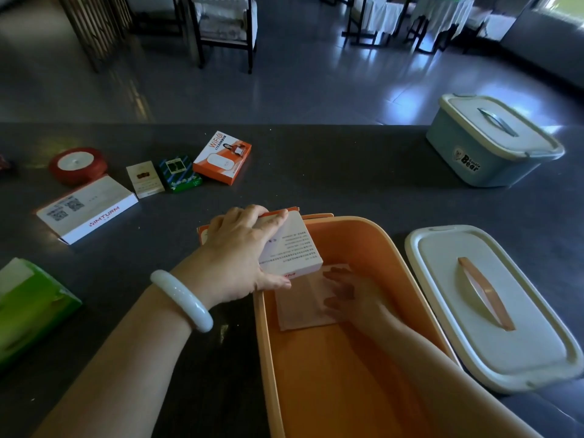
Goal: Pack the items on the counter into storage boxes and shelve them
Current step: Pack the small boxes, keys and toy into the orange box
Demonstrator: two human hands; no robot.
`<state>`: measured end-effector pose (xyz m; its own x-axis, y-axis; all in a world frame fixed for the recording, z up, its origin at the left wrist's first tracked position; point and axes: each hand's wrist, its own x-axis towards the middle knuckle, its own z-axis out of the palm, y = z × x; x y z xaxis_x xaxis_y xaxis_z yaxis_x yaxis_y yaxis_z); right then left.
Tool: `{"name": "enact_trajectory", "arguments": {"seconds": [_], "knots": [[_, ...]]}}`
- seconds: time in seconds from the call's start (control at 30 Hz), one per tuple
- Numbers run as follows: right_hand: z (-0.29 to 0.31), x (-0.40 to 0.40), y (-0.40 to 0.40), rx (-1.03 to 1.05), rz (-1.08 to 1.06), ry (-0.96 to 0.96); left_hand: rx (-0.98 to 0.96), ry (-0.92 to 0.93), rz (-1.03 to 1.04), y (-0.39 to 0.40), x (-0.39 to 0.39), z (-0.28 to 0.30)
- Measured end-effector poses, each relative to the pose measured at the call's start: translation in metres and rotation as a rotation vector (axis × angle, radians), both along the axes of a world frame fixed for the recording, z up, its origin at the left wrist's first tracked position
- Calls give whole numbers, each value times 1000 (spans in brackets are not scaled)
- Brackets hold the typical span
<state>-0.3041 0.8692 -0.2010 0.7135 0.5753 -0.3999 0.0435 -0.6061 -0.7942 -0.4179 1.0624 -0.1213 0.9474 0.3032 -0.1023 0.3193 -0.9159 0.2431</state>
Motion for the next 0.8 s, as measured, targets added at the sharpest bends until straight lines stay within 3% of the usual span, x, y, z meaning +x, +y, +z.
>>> {"name": "enact_trajectory", "arguments": {"seconds": [0.13,0.27,0.37,0.47,0.53,0.6,0.67,0.8], "knots": [[16,1,0,70,-104,94,12,-14,17,-2,-1,0],[38,8,-9,38,37,-271,21,-7,4,-4,-1,7],[61,15,-18,281,-57,-275,19,-43,-25,-10,0,16],[73,32,-34,156,5,-603,-8,-107,-47,-25,1,22],[73,41,-42,135,31,-670,-16,-116,-73,-38,4,22],[67,44,-48,141,39,-568,-34,-111,-92,-51,7,19],[60,41,-51,214,34,-334,-54,-99,-95,-62,11,14],[51,38,-55,285,47,-202,-158,-56,-84,-80,21,1]]}}
